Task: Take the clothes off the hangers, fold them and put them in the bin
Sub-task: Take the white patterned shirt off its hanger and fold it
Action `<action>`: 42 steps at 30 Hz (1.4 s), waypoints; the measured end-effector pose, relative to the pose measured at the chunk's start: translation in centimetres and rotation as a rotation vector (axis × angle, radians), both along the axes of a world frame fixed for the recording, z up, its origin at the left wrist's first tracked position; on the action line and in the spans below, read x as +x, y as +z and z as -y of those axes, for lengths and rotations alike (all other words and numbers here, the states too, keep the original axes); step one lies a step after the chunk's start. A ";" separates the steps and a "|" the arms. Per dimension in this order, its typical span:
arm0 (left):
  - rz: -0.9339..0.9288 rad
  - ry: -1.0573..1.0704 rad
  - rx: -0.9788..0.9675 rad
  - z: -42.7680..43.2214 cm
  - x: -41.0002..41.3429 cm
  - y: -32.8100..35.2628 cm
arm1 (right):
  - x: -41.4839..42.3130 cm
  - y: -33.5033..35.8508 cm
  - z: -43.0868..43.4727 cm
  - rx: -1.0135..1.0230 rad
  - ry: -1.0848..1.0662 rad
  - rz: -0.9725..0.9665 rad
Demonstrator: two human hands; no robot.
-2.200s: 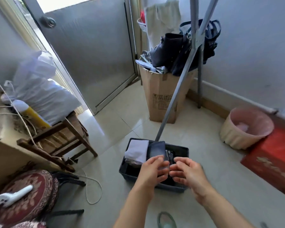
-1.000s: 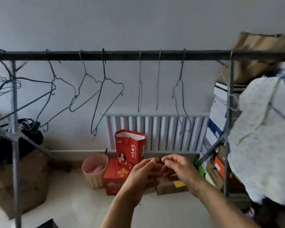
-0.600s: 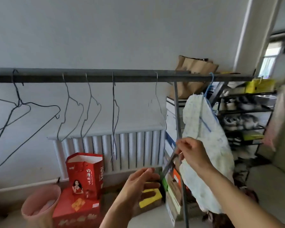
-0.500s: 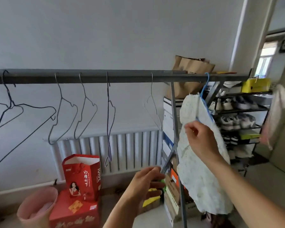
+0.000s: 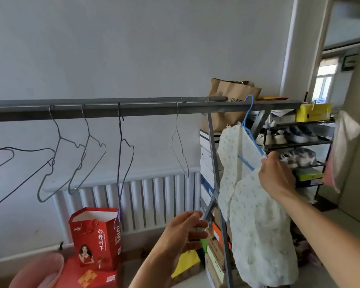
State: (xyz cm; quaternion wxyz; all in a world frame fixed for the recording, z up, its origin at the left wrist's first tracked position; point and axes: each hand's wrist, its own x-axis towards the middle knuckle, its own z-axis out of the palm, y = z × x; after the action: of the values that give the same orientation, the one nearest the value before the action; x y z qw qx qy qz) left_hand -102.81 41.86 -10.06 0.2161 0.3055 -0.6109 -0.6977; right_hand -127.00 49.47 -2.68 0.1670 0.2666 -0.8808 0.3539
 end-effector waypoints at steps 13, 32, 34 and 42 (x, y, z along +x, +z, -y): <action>-0.016 -0.002 -0.312 -0.4 -2.0 1.5 | -1.8 -0.6 -6.8 -0.088 0.195 -0.220; -0.050 0.138 -0.956 0.9 -1.2 1.0 | -1.0 -3.9 -13.6 -0.111 0.441 -0.380; -0.093 0.133 -0.897 0.5 -0.6 1.2 | -0.4 -3.9 -13.6 -0.140 0.440 -0.368; -0.133 0.226 -0.937 0.2 0.9 3.1 | 1.8 -4.5 -11.7 -0.172 0.463 -0.351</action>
State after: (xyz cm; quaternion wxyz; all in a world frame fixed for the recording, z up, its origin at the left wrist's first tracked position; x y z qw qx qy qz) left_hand -101.87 41.70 -6.97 0.4434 0.1944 -0.8071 -0.3379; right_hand -125.15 61.13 -7.21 0.2536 0.5022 -0.7212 0.4042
